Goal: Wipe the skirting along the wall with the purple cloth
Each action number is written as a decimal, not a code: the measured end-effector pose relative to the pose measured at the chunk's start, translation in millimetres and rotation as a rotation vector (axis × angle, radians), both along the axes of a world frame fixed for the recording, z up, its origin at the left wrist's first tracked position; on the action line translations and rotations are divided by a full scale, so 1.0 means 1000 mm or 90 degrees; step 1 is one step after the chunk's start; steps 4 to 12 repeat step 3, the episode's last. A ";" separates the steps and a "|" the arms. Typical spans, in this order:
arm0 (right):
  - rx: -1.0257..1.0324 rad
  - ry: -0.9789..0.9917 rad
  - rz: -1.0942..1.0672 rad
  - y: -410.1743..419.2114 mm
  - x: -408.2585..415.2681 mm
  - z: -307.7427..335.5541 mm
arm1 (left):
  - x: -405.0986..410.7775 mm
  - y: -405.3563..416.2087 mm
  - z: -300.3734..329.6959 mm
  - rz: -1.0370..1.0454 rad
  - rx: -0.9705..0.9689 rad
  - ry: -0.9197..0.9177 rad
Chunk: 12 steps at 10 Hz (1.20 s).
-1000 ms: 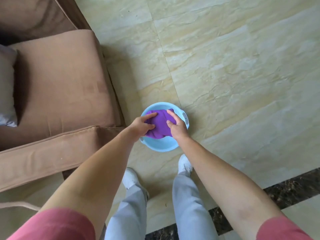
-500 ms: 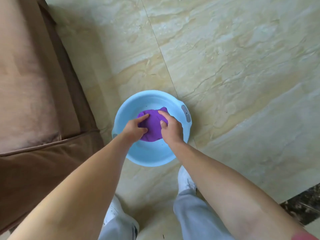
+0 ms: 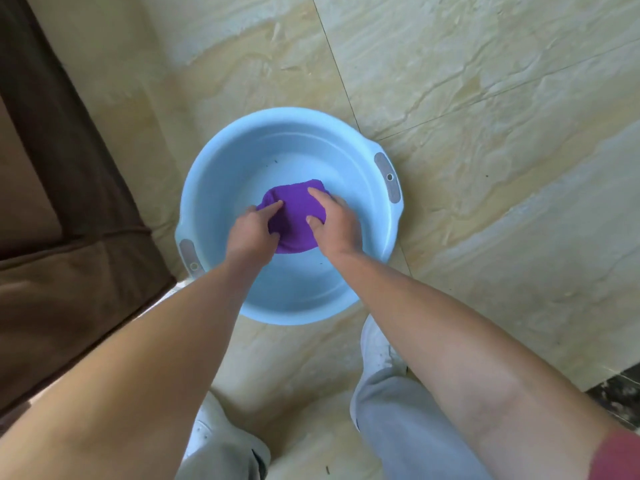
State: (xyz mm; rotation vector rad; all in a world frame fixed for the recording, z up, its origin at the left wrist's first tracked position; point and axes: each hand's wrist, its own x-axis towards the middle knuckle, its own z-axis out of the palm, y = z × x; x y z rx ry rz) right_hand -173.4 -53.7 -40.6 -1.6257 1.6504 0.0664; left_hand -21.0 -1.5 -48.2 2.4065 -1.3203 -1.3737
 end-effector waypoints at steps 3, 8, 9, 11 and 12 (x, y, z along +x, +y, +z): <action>0.102 0.114 0.109 -0.036 -0.008 0.054 | 0.004 -0.033 0.072 -0.119 0.067 -0.153; 0.102 0.114 0.109 -0.036 -0.008 0.054 | 0.004 -0.033 0.072 -0.119 0.067 -0.153; 0.102 0.114 0.109 -0.036 -0.008 0.054 | 0.004 -0.033 0.072 -0.119 0.067 -0.153; 0.102 0.114 0.109 -0.036 -0.008 0.054 | 0.004 -0.033 0.072 -0.119 0.067 -0.153; 0.102 0.114 0.109 -0.036 -0.008 0.054 | 0.004 -0.033 0.072 -0.119 0.067 -0.153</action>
